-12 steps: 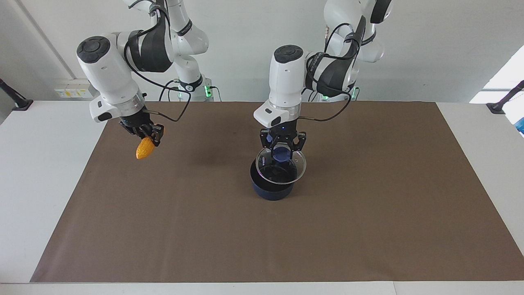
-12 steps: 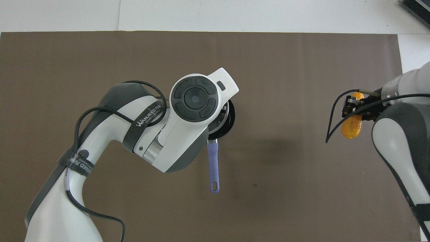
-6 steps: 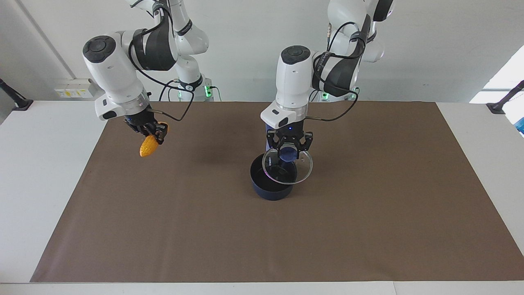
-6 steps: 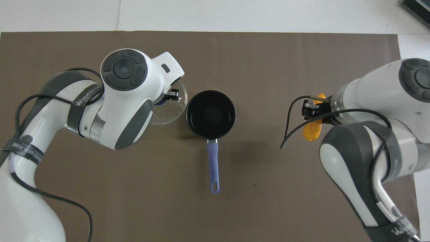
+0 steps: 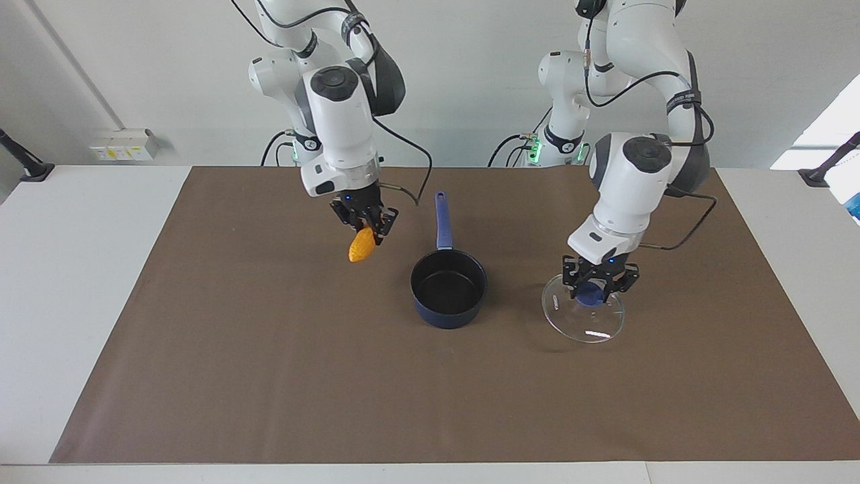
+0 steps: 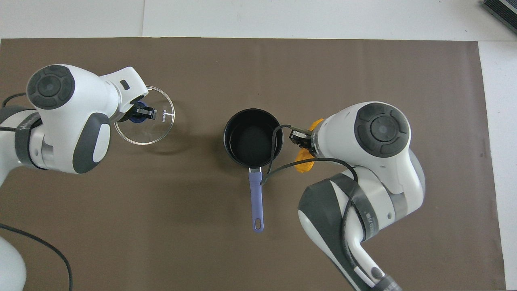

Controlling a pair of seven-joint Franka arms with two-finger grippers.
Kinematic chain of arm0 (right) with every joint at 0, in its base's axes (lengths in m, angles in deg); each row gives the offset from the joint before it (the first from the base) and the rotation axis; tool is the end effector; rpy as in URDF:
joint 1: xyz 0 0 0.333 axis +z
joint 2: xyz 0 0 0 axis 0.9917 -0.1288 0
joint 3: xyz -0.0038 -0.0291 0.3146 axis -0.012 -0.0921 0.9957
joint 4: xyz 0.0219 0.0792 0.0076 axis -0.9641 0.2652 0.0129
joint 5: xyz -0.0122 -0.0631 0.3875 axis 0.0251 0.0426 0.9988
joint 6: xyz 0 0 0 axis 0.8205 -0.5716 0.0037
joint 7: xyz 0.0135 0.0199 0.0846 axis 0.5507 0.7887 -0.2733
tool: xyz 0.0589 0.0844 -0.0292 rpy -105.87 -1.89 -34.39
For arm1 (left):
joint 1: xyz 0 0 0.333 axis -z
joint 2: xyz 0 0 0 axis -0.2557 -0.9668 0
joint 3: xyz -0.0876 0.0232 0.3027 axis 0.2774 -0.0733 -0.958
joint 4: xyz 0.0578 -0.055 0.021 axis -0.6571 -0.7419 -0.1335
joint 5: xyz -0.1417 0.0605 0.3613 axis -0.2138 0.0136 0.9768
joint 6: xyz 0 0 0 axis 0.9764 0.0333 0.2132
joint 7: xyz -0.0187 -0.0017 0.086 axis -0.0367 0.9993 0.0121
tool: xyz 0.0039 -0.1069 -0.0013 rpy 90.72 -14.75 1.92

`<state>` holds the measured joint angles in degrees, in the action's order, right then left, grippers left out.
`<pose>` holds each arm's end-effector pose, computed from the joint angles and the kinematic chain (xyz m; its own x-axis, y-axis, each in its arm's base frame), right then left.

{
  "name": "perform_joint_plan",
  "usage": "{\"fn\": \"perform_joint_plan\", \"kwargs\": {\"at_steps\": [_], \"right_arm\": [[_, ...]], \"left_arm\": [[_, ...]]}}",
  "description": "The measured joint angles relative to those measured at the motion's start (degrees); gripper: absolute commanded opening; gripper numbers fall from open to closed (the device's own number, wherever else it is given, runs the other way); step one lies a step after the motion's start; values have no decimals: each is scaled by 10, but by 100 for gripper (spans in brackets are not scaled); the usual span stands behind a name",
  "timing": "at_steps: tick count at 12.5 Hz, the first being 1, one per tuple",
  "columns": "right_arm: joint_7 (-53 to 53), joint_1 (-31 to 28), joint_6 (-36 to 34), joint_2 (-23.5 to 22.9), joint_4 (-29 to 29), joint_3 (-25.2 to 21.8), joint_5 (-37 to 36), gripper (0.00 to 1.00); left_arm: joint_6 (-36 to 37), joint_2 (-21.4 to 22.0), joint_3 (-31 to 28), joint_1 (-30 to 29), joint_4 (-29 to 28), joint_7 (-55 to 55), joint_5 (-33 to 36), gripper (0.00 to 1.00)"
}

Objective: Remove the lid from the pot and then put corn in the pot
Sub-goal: 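Lift the lid aside with the left gripper while the right gripper carries corn, then lower the corn into the pot and open the right gripper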

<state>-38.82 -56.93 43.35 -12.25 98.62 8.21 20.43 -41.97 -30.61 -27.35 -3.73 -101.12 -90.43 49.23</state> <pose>0.5440 0.2646 0.4630 0.9103 -0.4088 0.0651 -0.4017 -0.9104 -0.0992 0.6225 -0.1244 0.4079 0.9454 -0.2791 0.1684 -0.2736 -0.9602 -0.0559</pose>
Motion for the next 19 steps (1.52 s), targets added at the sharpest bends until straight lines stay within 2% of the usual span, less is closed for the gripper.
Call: {"fn": "perform_joint_plan", "kwargs": {"at_steps": [3, 5, 8, 10, 17, 18, 19], "right_arm": [[26, 43, 74, -52, -22, 0, 59, 0], [31, 51, 108, -81, -43, 0, 68, 0], [31, 61, 124, -145, -101, 1, 69, 0], [31, 68, 137, -176, -120, 1, 69, 0], [18, 70, 149, -201, -117, 0, 68, 0], [13, 70, 149, -202, -113, 0, 68, 8], [3, 70, 149, -202, -109, 0, 68, 26]], "left_arm": [[-11, 1, 0, -56, -15, -63, -6, 0], [-28, -6, 0, -82, -18, -109, -25, 0], [-58, -31, 0, -123, -17, -191, -67, 0], [-63, -42, 1, -132, -12, -207, -72, 0], [-62, -76, 3, -131, 16, -208, -72, 2], [-61, -77, 3, -131, 16, -208, -72, 3], [-58, -78, 3, -131, 16, -208, -73, 6]]}}
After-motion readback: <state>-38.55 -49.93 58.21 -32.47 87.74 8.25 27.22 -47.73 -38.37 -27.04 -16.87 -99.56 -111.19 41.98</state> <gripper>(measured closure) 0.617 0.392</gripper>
